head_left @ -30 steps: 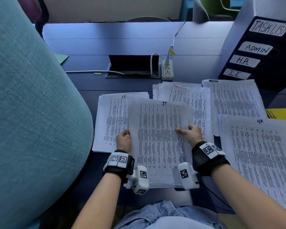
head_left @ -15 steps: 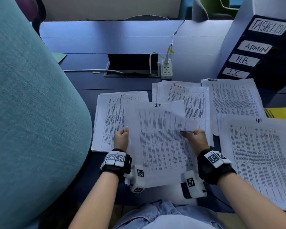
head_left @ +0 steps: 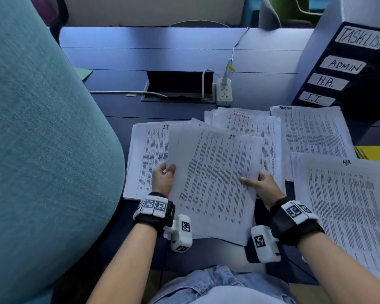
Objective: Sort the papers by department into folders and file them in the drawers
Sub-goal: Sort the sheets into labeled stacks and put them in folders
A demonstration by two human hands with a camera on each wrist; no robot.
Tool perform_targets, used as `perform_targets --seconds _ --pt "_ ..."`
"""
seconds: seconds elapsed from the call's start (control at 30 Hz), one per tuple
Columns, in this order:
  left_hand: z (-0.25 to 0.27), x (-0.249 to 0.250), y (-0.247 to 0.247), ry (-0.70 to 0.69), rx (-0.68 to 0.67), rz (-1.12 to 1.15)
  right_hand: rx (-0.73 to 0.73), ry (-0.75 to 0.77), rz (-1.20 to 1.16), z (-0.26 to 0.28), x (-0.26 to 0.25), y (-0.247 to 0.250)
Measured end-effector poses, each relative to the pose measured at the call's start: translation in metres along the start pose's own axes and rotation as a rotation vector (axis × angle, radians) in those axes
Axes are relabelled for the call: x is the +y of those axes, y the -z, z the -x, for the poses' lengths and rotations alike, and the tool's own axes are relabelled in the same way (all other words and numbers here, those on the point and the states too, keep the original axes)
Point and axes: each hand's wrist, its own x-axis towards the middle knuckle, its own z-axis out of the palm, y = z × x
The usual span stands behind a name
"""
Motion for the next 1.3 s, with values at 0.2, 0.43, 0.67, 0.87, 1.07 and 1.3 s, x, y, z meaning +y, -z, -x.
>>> perform_targets --seconds 0.2,0.43,0.67,0.87,1.07,1.3 --pt "-0.007 0.044 0.006 -0.193 0.217 -0.038 0.264 0.013 0.042 -0.011 -0.002 0.010" --pt "0.006 0.135 0.018 -0.581 0.401 0.193 0.316 -0.036 0.286 -0.041 -0.007 0.024" --pt "0.024 0.140 0.029 -0.692 0.327 0.187 0.380 -0.010 0.455 -0.041 -0.040 0.016" --pt "0.015 0.068 0.030 -0.431 0.288 0.058 0.213 0.018 0.284 -0.055 -0.052 -0.005" --pt "0.005 0.001 0.038 -0.138 0.246 -0.081 -0.125 -0.111 0.270 -0.067 -0.069 -0.047" --pt "0.000 -0.017 0.058 0.003 0.301 -0.108 -0.425 -0.295 0.111 -0.068 -0.080 -0.084"
